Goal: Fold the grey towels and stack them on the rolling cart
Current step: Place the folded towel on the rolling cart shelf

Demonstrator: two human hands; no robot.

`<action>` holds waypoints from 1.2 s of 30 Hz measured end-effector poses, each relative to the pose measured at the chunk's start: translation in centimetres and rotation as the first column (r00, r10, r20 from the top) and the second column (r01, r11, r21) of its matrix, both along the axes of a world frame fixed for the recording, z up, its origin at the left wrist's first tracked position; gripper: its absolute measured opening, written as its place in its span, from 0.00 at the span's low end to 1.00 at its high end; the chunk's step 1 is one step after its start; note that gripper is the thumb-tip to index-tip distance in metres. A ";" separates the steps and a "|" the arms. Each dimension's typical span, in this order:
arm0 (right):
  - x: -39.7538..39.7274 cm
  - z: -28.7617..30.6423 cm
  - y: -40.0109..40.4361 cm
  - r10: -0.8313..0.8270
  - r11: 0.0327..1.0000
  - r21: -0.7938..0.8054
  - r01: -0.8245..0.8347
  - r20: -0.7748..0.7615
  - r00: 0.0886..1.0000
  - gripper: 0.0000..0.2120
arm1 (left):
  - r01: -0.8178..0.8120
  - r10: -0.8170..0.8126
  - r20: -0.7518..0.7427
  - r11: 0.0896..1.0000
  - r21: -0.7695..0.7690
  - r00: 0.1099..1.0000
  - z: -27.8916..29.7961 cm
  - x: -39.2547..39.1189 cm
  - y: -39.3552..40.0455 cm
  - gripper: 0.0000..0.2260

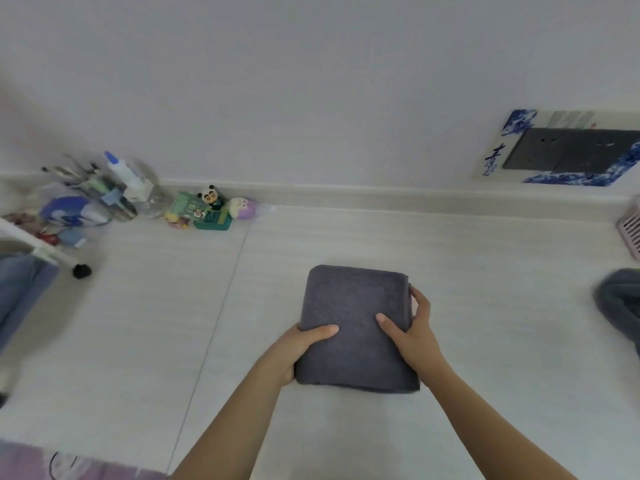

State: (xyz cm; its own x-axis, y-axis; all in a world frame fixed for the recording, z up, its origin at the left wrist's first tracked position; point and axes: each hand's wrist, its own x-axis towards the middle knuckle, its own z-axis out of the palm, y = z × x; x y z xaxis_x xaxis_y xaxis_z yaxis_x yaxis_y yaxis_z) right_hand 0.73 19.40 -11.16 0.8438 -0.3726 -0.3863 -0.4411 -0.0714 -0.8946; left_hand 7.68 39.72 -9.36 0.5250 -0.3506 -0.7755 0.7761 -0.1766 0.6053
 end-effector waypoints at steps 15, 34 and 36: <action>13.3 7.6 24.8 0.439 0.795 0.404 -0.453 0.132 0.889 0.44 | -0.516 0.518 0.306 0.851 -0.093 0.799 8.2 1.2 26.8 0.25; 28.8 16.1 47.6 0.856 0.498 -0.023 -0.867 0.169 0.488 0.14 | -0.952 0.969 0.152 0.223 -0.211 0.194 11.1 7.4 42.3 0.27; 30.4 15.2 48.9 0.866 0.485 -0.036 -0.874 0.155 0.475 0.17 | -0.966 0.982 0.116 0.169 -0.195 0.148 11.0 8.5 42.8 0.27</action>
